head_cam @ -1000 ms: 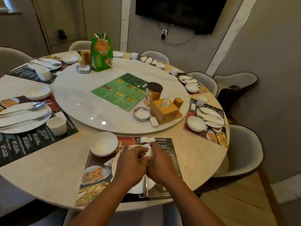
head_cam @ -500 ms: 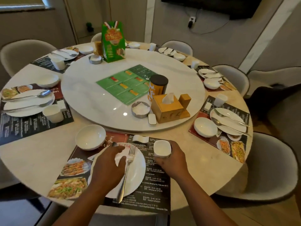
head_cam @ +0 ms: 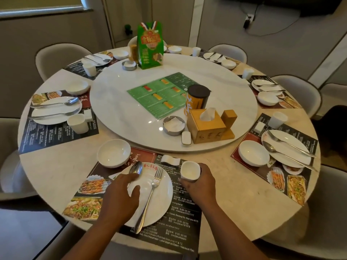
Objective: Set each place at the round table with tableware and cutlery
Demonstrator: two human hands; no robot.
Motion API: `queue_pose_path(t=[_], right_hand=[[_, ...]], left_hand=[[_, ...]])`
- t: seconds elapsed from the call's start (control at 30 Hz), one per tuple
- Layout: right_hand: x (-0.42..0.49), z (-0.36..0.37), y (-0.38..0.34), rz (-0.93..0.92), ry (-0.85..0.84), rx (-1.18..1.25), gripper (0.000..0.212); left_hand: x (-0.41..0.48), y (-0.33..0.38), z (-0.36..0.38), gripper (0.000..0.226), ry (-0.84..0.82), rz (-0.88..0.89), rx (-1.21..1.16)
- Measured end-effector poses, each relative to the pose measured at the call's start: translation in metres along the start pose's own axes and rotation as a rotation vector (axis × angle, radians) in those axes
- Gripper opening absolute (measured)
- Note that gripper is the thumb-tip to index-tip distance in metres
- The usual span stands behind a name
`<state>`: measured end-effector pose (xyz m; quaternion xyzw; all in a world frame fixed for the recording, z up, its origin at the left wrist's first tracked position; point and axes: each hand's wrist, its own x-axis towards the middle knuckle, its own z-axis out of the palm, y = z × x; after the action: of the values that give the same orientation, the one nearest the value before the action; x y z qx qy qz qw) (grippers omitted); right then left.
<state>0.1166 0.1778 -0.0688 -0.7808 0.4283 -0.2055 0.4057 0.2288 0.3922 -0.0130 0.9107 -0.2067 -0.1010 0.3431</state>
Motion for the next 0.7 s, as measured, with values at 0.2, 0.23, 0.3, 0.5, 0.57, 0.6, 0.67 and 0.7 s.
queue_pose_path(t=[0.2,0.23,0.3,0.5,0.57,0.6,0.67,0.7], right_hand=[[0.001,0.002,0.002,0.000,0.009,0.004,0.068],[0.001,0.002,0.002,-0.002,0.014,0.006,0.068],[0.000,0.003,0.002,-0.010,0.023,0.005,0.069],[0.000,0.004,0.001,-0.014,0.025,-0.008,0.071],[-0.001,0.004,0.002,-0.022,0.022,-0.007,0.071],[-0.001,0.004,0.002,-0.025,0.024,-0.003,0.071],[-0.001,0.005,0.002,-0.033,0.027,-0.007,0.070],[-0.002,0.005,0.002,-0.033,0.028,-0.017,0.070]], left_hand=[[0.003,-0.004,0.003,0.039,0.015,-0.014,-0.010],[0.004,-0.004,0.003,0.039,0.015,-0.021,-0.012],[0.004,-0.005,0.003,0.039,0.014,-0.029,-0.014],[0.006,-0.013,0.000,0.040,0.012,-0.035,-0.013],[0.006,-0.015,-0.002,0.040,0.013,-0.038,-0.004],[0.007,-0.017,-0.003,0.040,0.013,-0.036,0.002],[0.008,-0.020,-0.005,0.041,0.004,-0.033,0.006],[0.009,-0.022,-0.006,0.041,-0.004,-0.037,0.008]])
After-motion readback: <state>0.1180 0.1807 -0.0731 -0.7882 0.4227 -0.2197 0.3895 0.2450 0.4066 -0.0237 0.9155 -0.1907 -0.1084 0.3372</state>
